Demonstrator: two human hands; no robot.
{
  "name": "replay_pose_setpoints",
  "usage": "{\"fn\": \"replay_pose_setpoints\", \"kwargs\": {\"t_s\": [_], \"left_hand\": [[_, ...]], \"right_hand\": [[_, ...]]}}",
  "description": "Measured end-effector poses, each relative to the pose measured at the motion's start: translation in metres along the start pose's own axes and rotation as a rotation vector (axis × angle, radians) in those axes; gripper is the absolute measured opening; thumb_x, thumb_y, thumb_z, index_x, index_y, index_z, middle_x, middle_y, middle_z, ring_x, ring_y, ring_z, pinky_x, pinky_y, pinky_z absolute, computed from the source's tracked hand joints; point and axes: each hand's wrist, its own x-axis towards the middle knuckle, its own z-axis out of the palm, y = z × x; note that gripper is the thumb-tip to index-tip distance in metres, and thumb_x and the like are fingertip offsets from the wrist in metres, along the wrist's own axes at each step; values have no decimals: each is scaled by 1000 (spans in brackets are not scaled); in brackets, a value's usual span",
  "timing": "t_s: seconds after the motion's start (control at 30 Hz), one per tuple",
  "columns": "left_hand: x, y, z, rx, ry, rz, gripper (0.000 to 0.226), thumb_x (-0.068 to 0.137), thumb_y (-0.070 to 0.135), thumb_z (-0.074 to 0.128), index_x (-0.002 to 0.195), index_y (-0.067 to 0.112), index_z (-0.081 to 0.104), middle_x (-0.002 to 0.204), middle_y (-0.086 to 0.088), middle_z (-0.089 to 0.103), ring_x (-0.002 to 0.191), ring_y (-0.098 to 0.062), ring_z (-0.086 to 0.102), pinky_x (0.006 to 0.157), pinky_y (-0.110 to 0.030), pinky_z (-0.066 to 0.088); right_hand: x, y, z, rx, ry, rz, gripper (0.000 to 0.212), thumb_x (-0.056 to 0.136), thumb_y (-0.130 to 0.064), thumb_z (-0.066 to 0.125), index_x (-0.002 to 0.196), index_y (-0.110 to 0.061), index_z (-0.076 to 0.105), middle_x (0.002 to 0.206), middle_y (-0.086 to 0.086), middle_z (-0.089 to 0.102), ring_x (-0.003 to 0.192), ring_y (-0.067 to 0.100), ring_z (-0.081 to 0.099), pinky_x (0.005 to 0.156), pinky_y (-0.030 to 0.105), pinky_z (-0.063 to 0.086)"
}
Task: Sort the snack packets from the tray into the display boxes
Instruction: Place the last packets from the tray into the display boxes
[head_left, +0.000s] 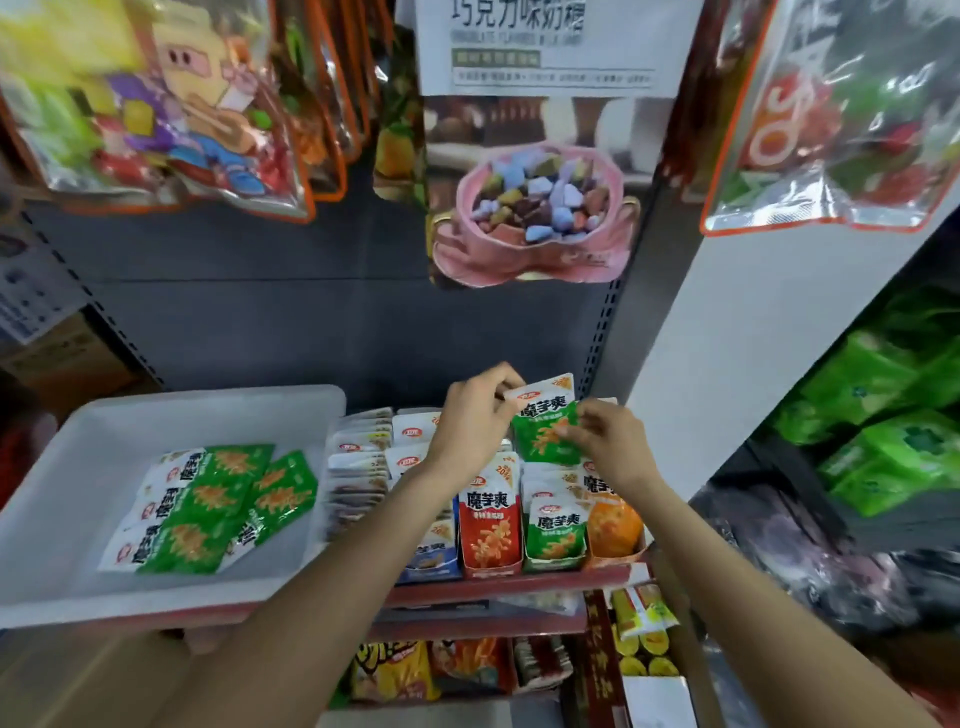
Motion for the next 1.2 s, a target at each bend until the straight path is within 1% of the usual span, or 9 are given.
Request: {"fn": "replay_pose_setpoints", "kwargs": {"t_s": [0.13,0.23,0.3,0.4,0.5,0.6,0.83,1.07,1.2], "left_hand": [[2,0,8,96,-47,-5,7,90,8,59,93,14,61,84,9,61,72,-1,58,65,-16,45],[4,-3,11,167,-99,-3,5,90,12,60,94,15,60,88,4,65,77,-10,61,70,-25,49],[7,-3,14,205,-127,-13,5,90,13,60,95,15,61,89,1,67,80,-13,62,73,-30,51],[11,-2,21,275,-200,-31,8,91,13,58,97,17,63,85,-1,65,82,-19,62,75,-36,52],[12,-1,29,281,-175,-8,15,92,11,54,102,18,62,86,-2,64,83,-21,62,75,-40,53],[11,0,33,250,-94,58,17,91,9,53,102,19,61,97,0,64,86,-17,61,76,-40,52],[7,-5,31,256,-89,82,11,92,14,55,94,16,66,95,1,65,86,-15,61,77,-40,52],[16,1,21,279,-183,-34,15,92,10,53,94,17,66,84,5,63,84,-15,62,78,-36,53],[17,0,20,273,-223,-55,15,92,9,55,96,16,67,89,2,65,86,-15,62,81,-36,53]], "right_hand": [[5,13,5,-45,-95,42,32,83,-15,70,62,-11,46,57,-3,50,54,13,44,52,15,34],[7,18,8,-61,-180,79,11,83,-16,69,87,-6,66,83,4,71,76,20,64,72,31,52],[4,16,4,-42,-137,62,11,83,-14,69,89,-6,64,83,6,69,74,19,61,67,28,47],[2,13,-3,-30,-24,-11,18,86,-16,66,76,-7,54,69,12,59,62,15,48,57,24,37],[3,12,-7,-51,2,-52,5,89,-15,62,86,-14,59,65,-8,54,60,3,48,54,9,36],[3,12,-10,-92,9,-66,7,90,-14,60,96,-13,63,78,-8,60,70,7,55,58,8,37],[2,11,-9,-202,9,-123,11,90,-13,60,99,-10,66,94,6,70,85,22,63,76,35,52],[7,6,-9,-328,-15,-170,13,90,-14,60,101,-11,67,100,8,69,88,24,63,74,31,49],[5,9,-6,-335,-18,-163,15,91,-13,59,104,-12,65,102,7,69,90,24,63,75,32,51]]}}
